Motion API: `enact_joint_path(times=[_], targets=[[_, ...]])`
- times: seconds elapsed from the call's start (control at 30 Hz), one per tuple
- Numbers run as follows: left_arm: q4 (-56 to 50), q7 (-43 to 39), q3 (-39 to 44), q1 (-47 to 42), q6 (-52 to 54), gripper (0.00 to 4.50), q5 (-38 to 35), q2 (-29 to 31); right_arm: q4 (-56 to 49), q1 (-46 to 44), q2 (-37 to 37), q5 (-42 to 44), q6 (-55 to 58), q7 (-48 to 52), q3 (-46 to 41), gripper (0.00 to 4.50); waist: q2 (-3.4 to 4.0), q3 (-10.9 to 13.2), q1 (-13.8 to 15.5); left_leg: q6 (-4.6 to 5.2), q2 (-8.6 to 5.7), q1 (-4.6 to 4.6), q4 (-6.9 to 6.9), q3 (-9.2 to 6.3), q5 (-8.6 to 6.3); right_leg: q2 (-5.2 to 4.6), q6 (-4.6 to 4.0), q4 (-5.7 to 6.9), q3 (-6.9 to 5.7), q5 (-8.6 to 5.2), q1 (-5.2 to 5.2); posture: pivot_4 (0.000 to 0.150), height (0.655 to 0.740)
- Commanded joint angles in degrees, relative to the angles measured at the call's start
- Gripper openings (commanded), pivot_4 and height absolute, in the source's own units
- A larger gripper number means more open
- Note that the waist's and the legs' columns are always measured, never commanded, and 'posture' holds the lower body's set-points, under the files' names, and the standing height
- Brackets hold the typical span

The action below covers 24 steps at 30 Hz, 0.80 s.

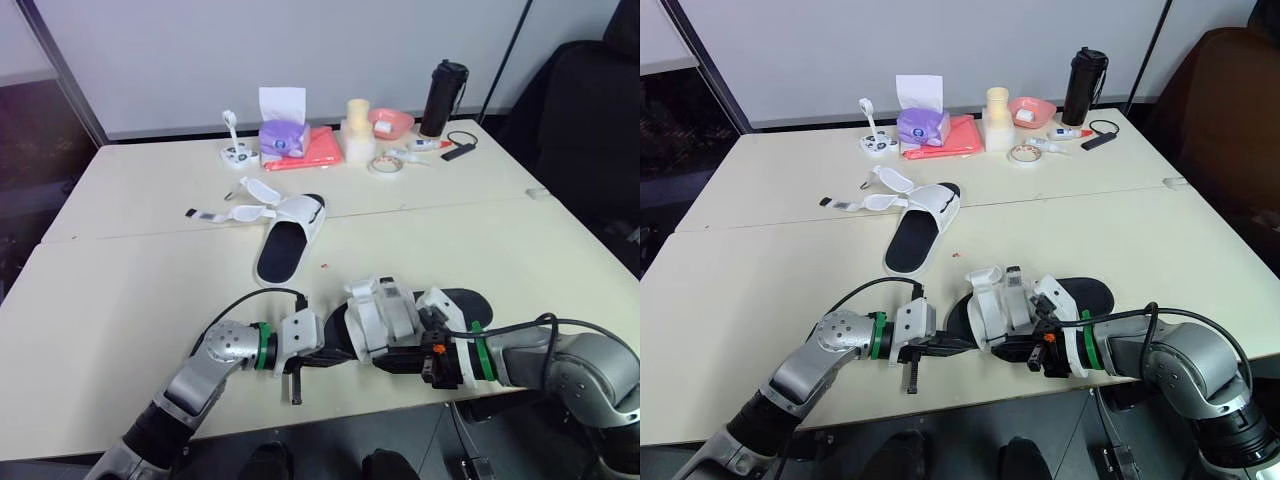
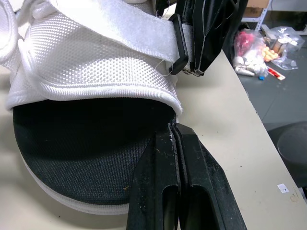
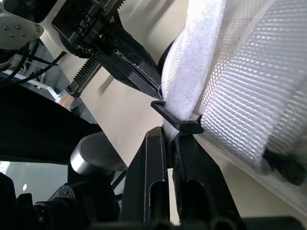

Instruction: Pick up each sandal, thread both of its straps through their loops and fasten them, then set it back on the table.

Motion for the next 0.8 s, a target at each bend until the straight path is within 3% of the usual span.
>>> enact_joint_path(times=[0.03, 0.5, 0.8], targets=[[1.5, 0.4, -1.4, 1.0, 1.6, 0.00, 1.7, 0.3, -2.0, -0.5, 0.3, 0.9, -0.1, 0.9, 0.4, 0.01, 0.00, 0.0, 0.0, 0.00, 0.00, 0.00, 0.00, 0.00, 0.00, 0.00, 0.00, 0.00, 0.00, 0.00, 0.00, 0.150, 0.7400], [0.7, 0.1, -1.4, 1.4, 2.1, 0.00, 1.5, 0.6, -13.1, 16.4, -9.7, 0.1, -3.3, 7.9, 1.9, 0.01, -0.01, 0.0, 0.1, 0.02, 0.00, 0.02, 0.04, 0.02, -0.01, 0.00, -0.06, -0.03, 0.00, -0.04, 0.06, 0.150, 0.7400], [0.8, 0.1, -1.4, 1.5, 2.0, 0.00, 1.6, 0.6, -15.2, 16.1, -12.0, 2.1, -5.9, 8.7, -2.8, 0.01, -0.01, 0.0, 0.1, 0.02, 0.00, 0.01, -0.01, 0.00, -0.01, 0.00, 0.02, -0.03, -0.01, -0.02, 0.04, 0.150, 0.7400]])
